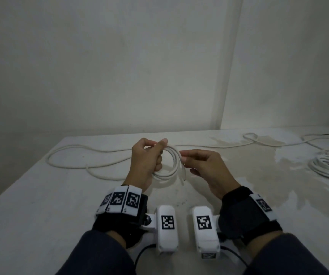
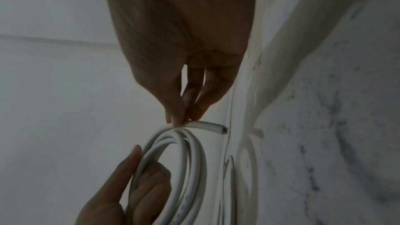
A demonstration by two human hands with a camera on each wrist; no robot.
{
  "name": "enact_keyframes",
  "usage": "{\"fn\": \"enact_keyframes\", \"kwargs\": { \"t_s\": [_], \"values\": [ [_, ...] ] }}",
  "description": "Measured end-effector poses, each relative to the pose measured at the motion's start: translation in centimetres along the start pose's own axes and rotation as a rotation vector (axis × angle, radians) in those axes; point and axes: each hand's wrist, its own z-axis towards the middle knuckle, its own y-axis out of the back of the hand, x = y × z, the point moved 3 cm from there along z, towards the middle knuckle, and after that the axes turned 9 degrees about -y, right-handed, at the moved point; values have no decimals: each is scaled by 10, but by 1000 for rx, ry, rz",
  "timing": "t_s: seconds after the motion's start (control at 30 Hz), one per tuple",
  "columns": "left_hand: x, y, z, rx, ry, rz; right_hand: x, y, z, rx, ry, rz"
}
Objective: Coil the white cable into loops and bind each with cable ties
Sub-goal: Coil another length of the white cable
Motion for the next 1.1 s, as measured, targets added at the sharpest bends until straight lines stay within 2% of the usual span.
{"fn": "enact_keyframes", "kwargs": {
  "t_s": [0.43, 0.7, 0.8, 0.93, 1.1],
  "values": [
    [6, -9, -6, -87, 1, -157, 0, 1, 1, 29, -77, 253],
    [6, -10, -11, -160, -31, -184, 2, 0, -3, 48, -12, 184],
    [8, -8, -10, -214, -35, -231, 2, -3, -6, 107, -57, 112],
    [9, -13, -12, -197, -12, -275, 2, -8, -9, 135, -95, 298],
    [10, -19, -14, -174, -6, -284, 2, -7, -9, 66, -52, 296]
  ]
}}
